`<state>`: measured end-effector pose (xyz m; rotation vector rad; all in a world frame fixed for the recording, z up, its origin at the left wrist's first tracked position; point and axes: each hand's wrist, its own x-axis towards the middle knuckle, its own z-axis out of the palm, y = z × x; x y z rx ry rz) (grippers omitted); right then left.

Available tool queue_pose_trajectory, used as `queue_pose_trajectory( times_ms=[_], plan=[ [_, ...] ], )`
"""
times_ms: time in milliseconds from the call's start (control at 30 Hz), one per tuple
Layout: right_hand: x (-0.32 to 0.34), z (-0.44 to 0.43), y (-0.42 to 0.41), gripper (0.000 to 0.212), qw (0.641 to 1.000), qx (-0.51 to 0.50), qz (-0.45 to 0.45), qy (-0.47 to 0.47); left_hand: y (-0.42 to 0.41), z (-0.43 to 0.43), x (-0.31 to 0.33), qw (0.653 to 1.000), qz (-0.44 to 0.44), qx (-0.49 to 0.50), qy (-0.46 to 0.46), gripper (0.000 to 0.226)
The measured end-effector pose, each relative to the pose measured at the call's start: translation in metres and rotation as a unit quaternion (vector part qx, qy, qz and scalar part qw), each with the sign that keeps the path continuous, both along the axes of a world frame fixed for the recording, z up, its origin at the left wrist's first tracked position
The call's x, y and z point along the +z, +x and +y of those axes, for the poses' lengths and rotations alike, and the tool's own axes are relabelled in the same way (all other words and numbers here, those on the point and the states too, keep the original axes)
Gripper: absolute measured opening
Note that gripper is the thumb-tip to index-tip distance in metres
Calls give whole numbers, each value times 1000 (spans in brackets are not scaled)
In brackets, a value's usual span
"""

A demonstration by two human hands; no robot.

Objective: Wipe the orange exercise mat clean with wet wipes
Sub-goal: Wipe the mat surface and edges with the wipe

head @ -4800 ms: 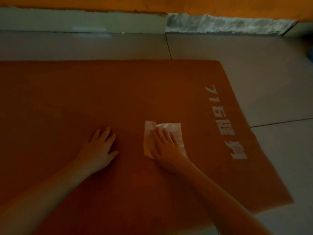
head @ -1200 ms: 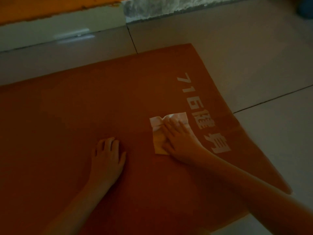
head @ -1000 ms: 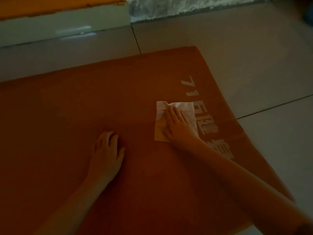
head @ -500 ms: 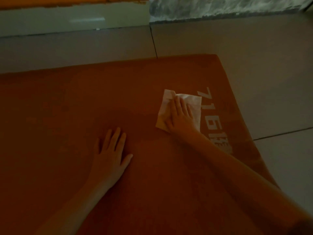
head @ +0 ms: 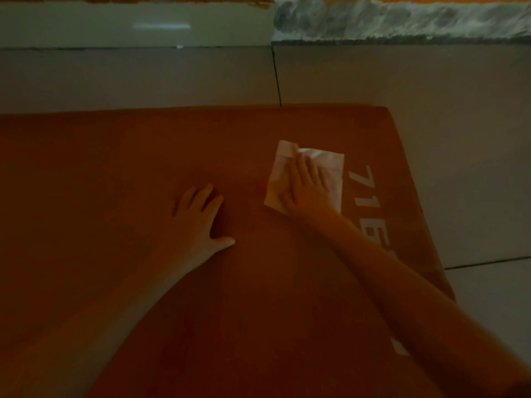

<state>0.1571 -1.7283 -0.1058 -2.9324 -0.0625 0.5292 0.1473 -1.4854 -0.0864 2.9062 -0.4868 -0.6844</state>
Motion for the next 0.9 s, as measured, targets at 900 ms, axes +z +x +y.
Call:
queue_pose_trajectory(
  times_ms=[900],
  plan=[
    [10, -22, 112, 62, 997, -20, 17, -72, 18, -16, 3, 998, 20, -31, 45, 109]
  ],
)
